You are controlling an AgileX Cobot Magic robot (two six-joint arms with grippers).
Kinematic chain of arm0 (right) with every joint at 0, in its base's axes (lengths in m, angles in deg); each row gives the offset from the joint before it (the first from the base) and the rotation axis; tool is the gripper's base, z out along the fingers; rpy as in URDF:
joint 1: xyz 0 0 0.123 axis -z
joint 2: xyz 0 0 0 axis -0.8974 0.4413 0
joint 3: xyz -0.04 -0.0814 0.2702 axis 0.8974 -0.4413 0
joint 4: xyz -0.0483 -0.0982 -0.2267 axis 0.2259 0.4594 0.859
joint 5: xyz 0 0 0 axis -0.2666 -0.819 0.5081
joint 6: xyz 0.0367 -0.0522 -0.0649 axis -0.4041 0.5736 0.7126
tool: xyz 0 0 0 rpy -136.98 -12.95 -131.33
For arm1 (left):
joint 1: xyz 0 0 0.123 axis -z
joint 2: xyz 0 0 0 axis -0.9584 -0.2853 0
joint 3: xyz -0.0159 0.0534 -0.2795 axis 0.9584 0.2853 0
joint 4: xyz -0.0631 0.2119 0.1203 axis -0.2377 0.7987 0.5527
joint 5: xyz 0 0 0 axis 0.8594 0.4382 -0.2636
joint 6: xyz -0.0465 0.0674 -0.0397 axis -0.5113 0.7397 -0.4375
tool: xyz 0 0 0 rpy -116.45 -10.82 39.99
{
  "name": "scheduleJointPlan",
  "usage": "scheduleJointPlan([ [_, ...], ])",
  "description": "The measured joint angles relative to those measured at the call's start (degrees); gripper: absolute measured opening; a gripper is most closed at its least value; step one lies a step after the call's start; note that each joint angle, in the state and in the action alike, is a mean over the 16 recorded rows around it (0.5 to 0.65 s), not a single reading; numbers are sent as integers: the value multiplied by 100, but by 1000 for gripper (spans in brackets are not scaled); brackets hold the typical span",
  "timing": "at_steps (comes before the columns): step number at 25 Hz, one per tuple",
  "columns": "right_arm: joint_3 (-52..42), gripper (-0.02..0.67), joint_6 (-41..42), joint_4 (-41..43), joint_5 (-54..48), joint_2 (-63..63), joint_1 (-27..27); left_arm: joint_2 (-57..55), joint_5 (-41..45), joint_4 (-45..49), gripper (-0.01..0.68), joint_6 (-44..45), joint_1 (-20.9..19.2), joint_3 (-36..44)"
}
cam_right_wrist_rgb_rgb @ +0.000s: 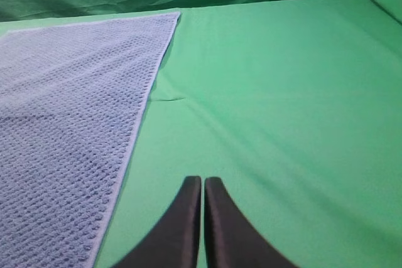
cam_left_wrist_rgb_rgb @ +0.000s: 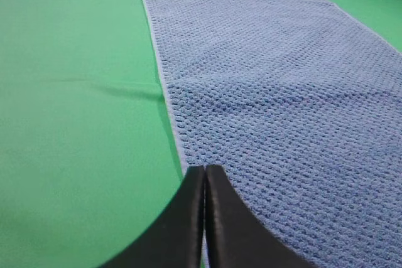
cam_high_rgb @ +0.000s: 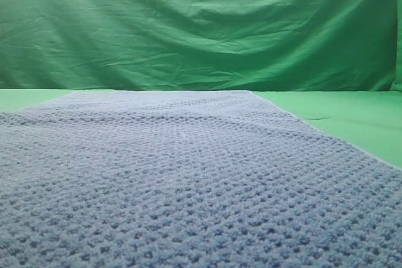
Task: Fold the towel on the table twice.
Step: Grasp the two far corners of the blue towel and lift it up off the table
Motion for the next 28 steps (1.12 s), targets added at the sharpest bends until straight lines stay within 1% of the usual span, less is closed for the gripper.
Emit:
scheduleJointPlan([
  [24,0,0,0,0,1,0,0,0,-2,-6,0,0,0,0],
  [28,0,0,-6,-34,41,0,0,0,-40,-206,0,0,0,2],
])
